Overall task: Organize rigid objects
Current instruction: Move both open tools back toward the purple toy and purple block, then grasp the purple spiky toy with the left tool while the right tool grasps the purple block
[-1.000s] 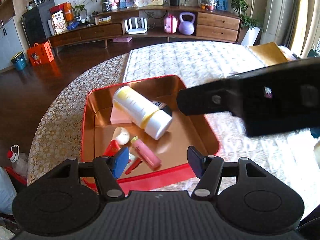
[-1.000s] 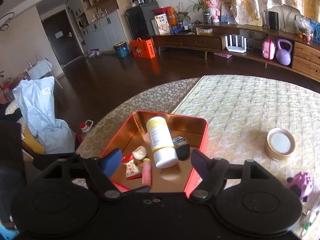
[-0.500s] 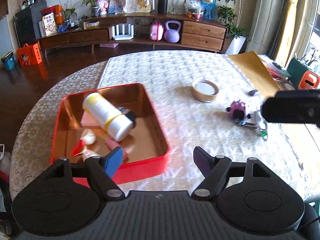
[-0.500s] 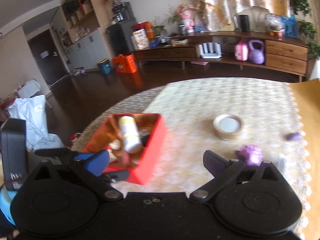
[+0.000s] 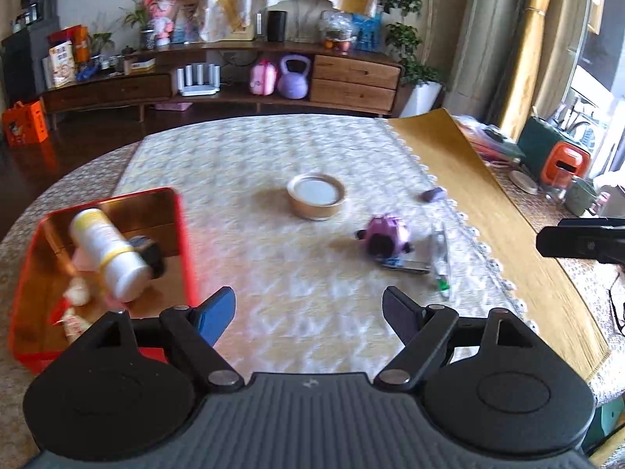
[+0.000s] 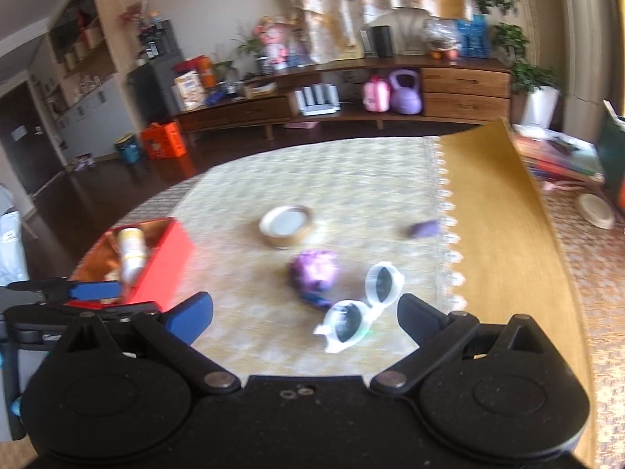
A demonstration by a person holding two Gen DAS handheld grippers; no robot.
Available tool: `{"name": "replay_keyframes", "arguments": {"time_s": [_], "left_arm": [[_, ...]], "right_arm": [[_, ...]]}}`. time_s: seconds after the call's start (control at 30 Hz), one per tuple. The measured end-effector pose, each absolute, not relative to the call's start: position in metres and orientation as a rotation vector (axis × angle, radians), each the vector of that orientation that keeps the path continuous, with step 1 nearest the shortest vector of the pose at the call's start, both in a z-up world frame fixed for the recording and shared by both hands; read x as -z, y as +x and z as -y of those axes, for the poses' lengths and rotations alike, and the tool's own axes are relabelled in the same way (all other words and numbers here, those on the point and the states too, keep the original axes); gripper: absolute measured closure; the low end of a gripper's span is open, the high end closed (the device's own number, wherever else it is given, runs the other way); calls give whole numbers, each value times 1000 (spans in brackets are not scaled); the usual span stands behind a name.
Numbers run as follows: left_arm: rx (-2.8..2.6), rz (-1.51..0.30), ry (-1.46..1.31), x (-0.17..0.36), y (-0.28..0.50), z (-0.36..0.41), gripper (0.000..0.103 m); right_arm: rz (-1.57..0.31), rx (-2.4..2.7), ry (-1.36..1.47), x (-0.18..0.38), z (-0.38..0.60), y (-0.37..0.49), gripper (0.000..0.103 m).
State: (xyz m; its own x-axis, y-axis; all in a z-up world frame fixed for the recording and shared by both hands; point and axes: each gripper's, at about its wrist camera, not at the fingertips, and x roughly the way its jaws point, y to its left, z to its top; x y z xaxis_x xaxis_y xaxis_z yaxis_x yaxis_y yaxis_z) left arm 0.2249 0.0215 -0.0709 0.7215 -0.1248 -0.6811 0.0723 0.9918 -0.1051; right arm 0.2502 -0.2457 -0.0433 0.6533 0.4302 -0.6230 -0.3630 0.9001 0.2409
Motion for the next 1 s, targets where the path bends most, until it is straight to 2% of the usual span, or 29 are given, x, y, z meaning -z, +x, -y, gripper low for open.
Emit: {"name": "replay_keyframes", "arguments": {"time_s": [0.27,0.63,1.0], "left_arm": [[151,-755,-60,83,248,16,20],[167,-766,-36,106,292,41,20],[203,-784,-54,127,332,58,20]], "right_arm": [[-757,-375,119,66,292,281,2],[-776,-372,96,86,303,337,3],[-793,-364,60,117,287,393,12]]}}
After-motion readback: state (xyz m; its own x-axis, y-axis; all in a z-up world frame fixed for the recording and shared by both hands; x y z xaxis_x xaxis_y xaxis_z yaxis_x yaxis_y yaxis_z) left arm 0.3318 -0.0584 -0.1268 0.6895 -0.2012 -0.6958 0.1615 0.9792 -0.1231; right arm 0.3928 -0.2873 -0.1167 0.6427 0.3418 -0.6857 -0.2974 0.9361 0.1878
